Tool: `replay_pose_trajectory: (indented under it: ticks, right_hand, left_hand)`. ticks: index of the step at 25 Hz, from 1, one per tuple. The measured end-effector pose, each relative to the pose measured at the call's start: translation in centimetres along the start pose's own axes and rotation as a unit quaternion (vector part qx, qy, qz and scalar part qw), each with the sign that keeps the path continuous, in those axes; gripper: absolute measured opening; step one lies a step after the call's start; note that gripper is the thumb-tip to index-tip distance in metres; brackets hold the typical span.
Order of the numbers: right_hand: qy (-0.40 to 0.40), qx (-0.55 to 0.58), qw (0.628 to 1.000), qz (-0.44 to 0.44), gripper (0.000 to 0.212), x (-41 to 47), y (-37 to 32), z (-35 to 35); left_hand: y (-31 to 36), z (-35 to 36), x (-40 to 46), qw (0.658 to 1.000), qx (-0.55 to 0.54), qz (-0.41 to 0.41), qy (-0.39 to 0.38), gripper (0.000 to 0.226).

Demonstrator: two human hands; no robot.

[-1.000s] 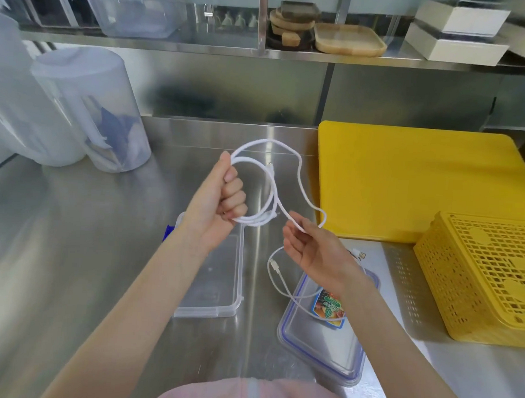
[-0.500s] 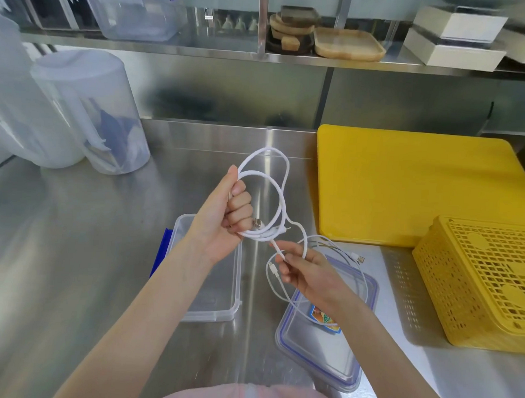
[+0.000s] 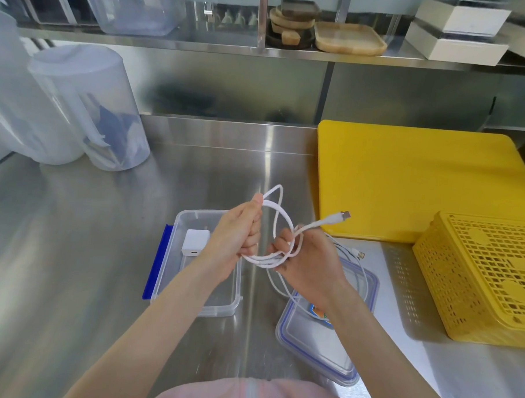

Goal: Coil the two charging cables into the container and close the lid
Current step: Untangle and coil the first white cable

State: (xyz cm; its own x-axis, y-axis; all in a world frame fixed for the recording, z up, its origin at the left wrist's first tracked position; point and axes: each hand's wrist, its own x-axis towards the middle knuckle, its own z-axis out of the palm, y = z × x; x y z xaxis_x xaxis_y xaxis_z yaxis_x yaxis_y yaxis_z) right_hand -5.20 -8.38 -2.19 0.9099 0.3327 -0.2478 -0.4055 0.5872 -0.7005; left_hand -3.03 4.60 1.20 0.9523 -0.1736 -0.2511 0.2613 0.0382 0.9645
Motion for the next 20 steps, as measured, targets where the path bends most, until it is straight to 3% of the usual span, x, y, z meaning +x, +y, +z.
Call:
replay_pose_trajectory:
  ticks: [3,8,12,16,20]
  right_hand:
    - [0.003,-0.054,0.998,0.03,0.043,-0.3,0.3,-0.3]
    - [-0.013,-0.068,0.997,0.026,0.004,-0.5,0.5,-1.0]
    - [-0.005,-0.156,0.986,0.055,0.023,-0.7,1.3,-1.5]
    - [-0.024,-0.304,0.948,0.092,0.027,-1.2,2.1,-2.4]
    - [0.045,-0.472,0.88,0.024,0.028,-1.0,1.6,-3.4]
  left_hand:
    - [-0.2,-0.2,-0.2,0.999,0.034,0.018,-0.004,0.041]
    - [-0.2,-0.9,-0.3,0.999,0.031,0.018,0.002,0.042]
    - [0.6,-1.7,-0.2,0.999,0.012,0.025,0.027,0.04]
    - [1.4,-2.5,0.3,0.997,0.001,0.052,0.051,0.042]
    - [2.4,-3.4,0.9,0.986,-0.063,0.096,0.118,0.043]
